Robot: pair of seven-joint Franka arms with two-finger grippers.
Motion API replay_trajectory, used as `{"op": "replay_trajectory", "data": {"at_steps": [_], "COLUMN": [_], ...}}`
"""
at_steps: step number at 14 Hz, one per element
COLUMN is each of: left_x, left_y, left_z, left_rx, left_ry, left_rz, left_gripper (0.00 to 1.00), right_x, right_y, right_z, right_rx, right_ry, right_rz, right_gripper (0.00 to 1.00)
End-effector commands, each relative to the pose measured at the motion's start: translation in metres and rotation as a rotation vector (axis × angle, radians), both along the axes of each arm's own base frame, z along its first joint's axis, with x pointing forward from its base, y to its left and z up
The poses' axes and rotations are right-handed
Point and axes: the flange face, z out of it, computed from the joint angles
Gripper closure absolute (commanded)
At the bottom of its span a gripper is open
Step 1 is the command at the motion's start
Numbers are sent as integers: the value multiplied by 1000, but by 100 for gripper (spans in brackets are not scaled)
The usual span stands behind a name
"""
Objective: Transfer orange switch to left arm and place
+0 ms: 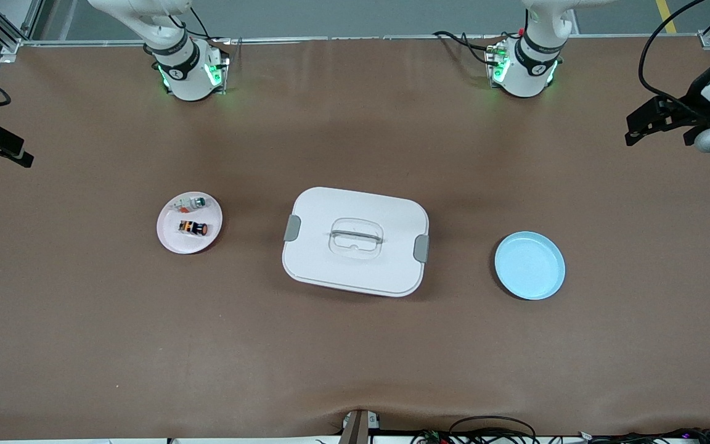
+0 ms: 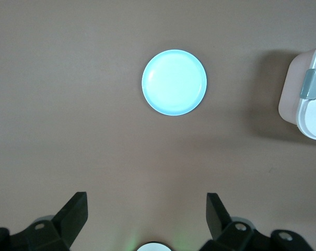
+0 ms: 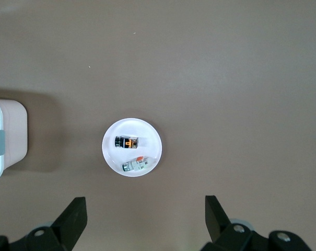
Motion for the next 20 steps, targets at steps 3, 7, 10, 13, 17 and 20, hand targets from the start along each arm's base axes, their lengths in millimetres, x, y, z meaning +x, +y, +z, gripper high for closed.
{"op": "replay_trajectory", "data": {"at_steps": [3, 7, 10, 13, 17, 20], "left_x": [1, -2, -4, -5, -5, -5], "left_y": [6, 1, 2, 1, 1, 2], "left_z": [7, 4, 3, 4, 4, 4], "left_rx": [9, 10, 11, 12, 12, 13], "left_ry": [-2, 20, 34, 31, 32, 32], "left_rz": [-6, -4, 0, -2, 0, 1], "left_gripper": [0, 0, 0, 0, 0, 0], "right_x": [-4, 12, 19, 39, 55, 48], "right_y": [-4, -7, -12, -5, 2, 16], "right_z": [10, -8, -23, -50, -143, -212], "right_rx": [-10, -1, 78, 92, 91, 80], "right_ry": [-29, 0, 17, 31, 96, 82], "right_rz": [-18, -24, -29, -30, -20, -17], "right_gripper": [0, 0, 0, 0, 0, 0]}}
